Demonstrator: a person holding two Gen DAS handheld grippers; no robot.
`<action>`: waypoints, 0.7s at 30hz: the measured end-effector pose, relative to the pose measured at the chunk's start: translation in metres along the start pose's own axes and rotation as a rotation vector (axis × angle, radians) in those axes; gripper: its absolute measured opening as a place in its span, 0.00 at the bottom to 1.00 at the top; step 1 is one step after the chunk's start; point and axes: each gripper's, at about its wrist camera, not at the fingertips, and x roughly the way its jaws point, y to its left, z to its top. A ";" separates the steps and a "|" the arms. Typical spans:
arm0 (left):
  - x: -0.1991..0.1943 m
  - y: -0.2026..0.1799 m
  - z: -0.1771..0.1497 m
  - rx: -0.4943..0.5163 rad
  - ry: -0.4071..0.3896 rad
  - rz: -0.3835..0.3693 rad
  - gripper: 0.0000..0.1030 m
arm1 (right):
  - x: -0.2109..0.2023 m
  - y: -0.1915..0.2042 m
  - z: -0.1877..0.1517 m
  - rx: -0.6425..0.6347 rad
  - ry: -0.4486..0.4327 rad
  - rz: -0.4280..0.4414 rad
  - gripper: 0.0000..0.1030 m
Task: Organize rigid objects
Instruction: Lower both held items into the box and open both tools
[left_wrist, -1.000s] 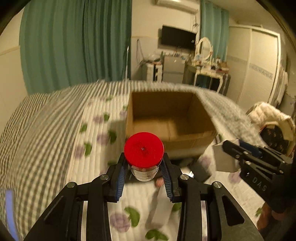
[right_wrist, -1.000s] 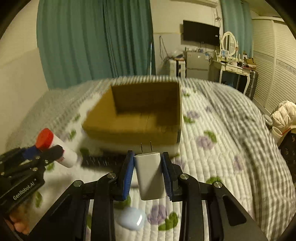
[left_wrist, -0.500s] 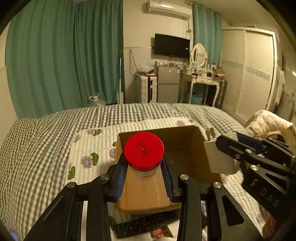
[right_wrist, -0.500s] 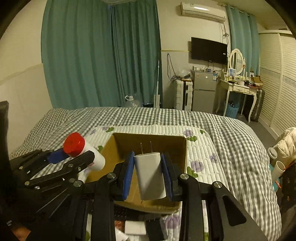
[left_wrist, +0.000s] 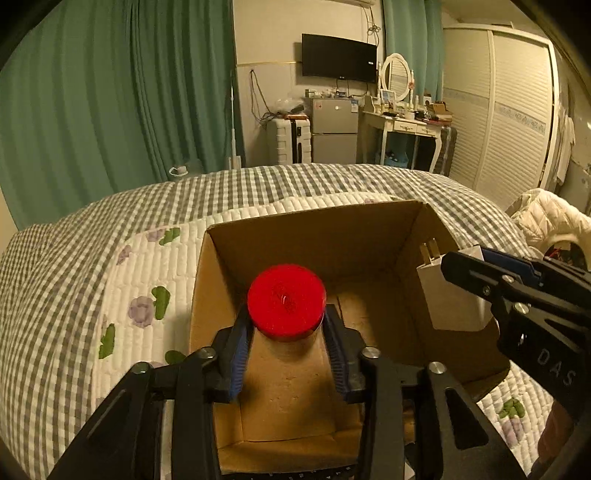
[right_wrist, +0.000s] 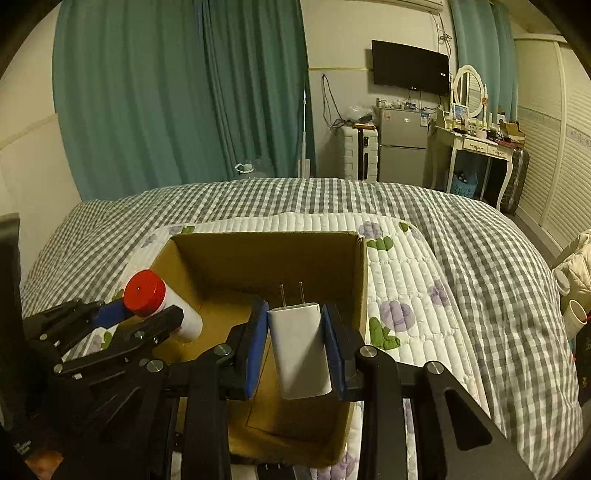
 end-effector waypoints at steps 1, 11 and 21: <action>-0.001 0.001 0.000 0.003 -0.010 0.012 0.56 | 0.001 -0.001 0.000 0.001 0.000 -0.001 0.28; -0.044 0.007 0.009 -0.025 -0.058 0.024 0.56 | -0.011 -0.004 0.010 0.050 -0.007 0.021 0.30; -0.145 0.022 0.018 -0.057 -0.160 0.034 0.73 | -0.105 0.016 0.038 0.010 -0.084 -0.030 0.60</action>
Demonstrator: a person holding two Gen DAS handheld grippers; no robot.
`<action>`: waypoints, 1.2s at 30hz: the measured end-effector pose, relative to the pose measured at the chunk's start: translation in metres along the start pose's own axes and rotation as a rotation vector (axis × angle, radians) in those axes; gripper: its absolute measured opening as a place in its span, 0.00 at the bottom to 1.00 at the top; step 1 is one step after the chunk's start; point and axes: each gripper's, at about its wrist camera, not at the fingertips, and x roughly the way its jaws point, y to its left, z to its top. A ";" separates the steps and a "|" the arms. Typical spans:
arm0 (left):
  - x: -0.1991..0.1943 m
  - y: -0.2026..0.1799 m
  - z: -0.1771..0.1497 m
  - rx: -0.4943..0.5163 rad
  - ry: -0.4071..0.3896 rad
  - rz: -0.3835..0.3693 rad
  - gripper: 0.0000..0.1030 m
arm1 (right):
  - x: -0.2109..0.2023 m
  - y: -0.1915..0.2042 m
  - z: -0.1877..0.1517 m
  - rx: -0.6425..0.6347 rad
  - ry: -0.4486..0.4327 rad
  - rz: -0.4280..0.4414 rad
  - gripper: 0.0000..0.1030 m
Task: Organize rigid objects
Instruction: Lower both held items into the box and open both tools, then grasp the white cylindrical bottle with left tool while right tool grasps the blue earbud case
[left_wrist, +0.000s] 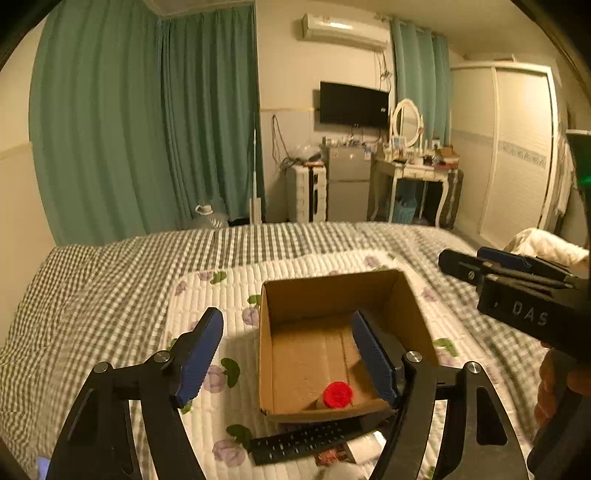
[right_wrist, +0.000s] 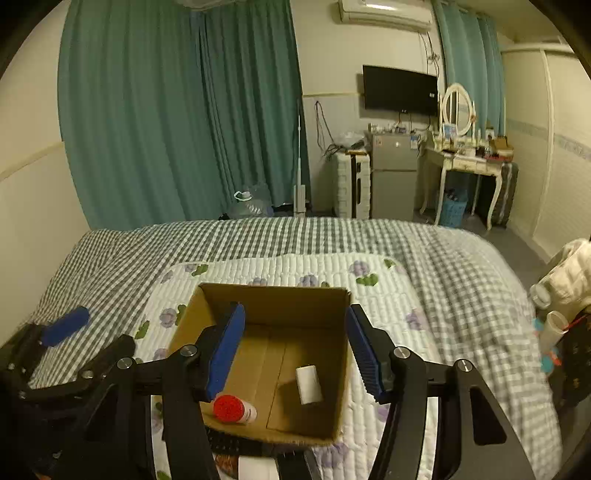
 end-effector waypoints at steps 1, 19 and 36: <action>-0.011 0.001 0.002 -0.003 -0.005 0.002 0.75 | -0.012 0.003 0.001 -0.008 -0.002 -0.001 0.62; -0.069 0.013 -0.070 -0.015 0.024 -0.038 0.85 | -0.116 0.017 -0.088 0.020 0.017 -0.146 1.00; 0.055 -0.024 -0.216 0.026 0.327 -0.060 0.83 | -0.006 -0.014 -0.200 0.113 0.263 -0.166 1.00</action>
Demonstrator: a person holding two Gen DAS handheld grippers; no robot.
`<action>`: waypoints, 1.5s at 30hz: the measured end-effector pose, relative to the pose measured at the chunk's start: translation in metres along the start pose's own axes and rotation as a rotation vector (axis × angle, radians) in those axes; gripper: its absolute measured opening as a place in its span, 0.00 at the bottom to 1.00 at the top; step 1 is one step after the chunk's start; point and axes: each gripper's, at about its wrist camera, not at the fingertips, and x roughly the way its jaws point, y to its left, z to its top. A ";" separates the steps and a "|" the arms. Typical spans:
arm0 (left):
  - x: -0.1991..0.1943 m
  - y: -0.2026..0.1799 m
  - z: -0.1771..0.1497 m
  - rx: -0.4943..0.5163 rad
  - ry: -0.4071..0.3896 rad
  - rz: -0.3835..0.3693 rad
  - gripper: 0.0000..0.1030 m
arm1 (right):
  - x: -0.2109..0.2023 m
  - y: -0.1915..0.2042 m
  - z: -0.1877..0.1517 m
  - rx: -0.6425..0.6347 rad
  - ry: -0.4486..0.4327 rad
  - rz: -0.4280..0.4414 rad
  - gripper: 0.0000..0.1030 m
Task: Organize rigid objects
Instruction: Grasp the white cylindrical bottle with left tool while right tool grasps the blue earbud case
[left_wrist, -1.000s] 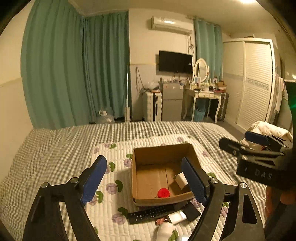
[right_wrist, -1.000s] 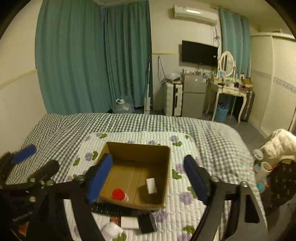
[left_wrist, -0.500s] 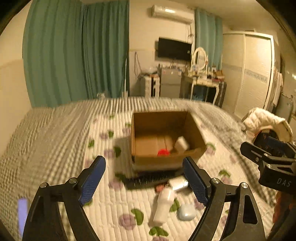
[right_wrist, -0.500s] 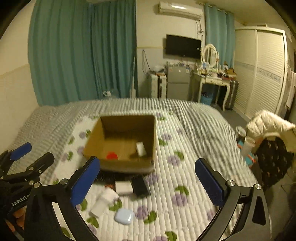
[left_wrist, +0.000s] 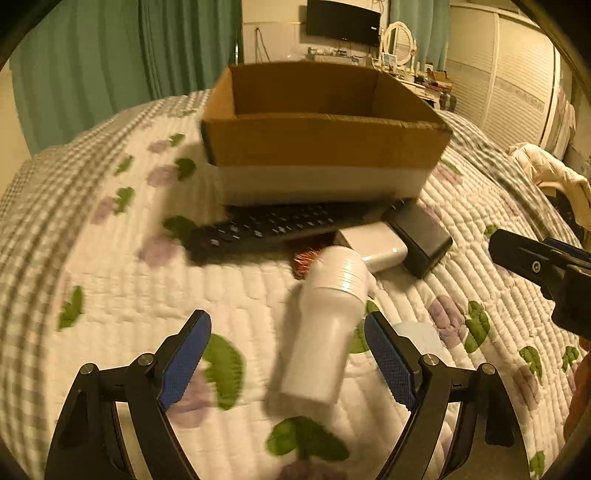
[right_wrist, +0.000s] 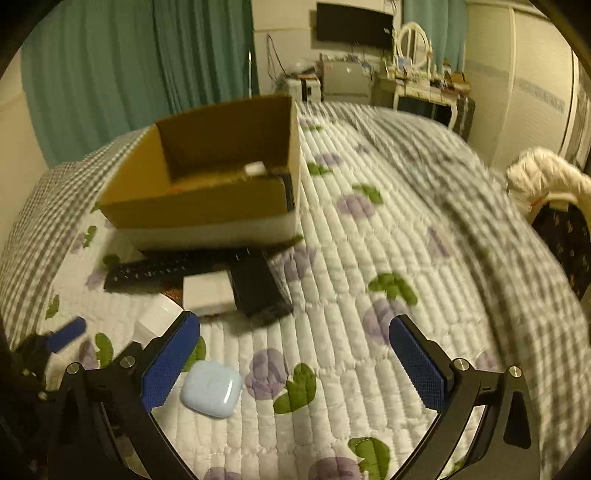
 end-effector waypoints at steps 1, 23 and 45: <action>0.003 -0.003 -0.001 0.005 0.006 -0.002 0.83 | 0.003 0.001 -0.001 -0.009 0.004 -0.005 1.00; -0.040 0.040 0.013 0.017 -0.062 0.011 0.01 | 0.021 0.053 -0.032 -0.140 0.087 0.080 0.96; 0.000 0.020 0.019 0.038 0.018 -0.008 0.65 | 0.035 0.023 -0.001 -0.082 0.078 0.030 0.52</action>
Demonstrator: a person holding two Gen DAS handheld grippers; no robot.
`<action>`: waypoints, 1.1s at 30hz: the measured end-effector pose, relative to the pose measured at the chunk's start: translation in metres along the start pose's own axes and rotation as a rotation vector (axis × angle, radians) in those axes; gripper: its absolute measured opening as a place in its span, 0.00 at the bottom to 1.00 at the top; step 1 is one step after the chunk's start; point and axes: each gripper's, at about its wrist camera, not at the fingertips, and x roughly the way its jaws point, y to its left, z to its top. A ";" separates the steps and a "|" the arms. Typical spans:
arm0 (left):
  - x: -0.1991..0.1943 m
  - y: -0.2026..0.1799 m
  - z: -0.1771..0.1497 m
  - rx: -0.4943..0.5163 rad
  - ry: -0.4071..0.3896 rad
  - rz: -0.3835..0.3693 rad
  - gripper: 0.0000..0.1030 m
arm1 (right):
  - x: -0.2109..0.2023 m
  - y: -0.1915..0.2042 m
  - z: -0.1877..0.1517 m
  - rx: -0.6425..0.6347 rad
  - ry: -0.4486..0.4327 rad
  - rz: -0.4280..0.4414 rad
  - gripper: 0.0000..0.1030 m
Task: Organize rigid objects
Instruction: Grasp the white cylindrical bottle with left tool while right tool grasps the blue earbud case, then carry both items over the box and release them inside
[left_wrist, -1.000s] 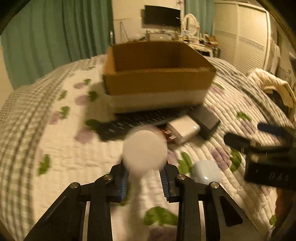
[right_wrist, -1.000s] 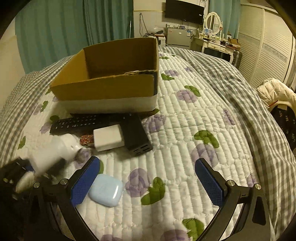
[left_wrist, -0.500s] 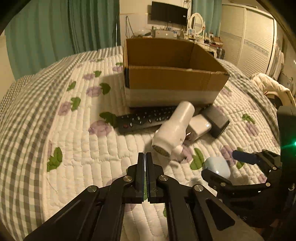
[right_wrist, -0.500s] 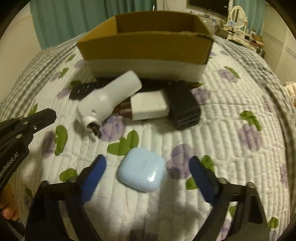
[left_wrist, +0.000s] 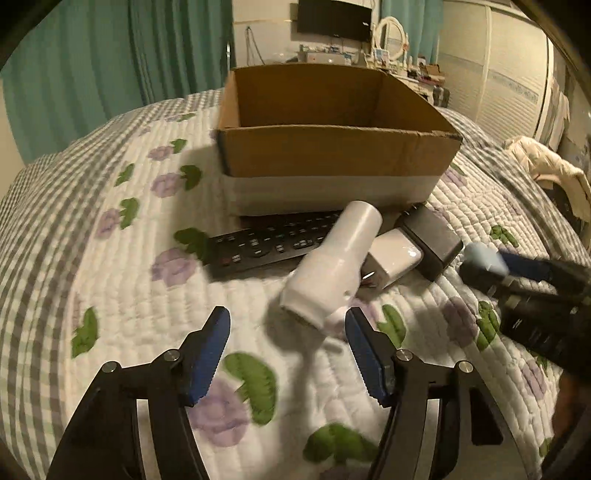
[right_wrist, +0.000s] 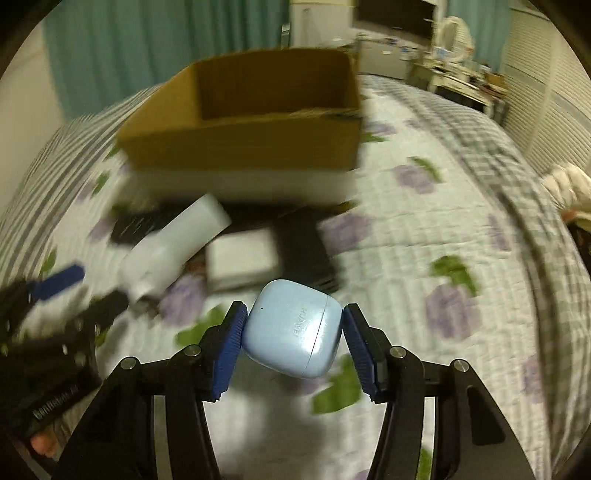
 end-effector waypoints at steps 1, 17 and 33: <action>0.004 -0.003 0.003 -0.001 0.004 -0.003 0.65 | 0.000 -0.006 0.004 0.023 -0.004 0.000 0.52; 0.001 -0.010 0.021 -0.050 -0.027 -0.021 0.51 | -0.006 -0.018 0.007 0.038 -0.026 0.037 0.52; -0.080 0.015 0.142 -0.063 -0.196 0.021 0.51 | -0.100 0.015 0.143 -0.088 -0.298 0.170 0.52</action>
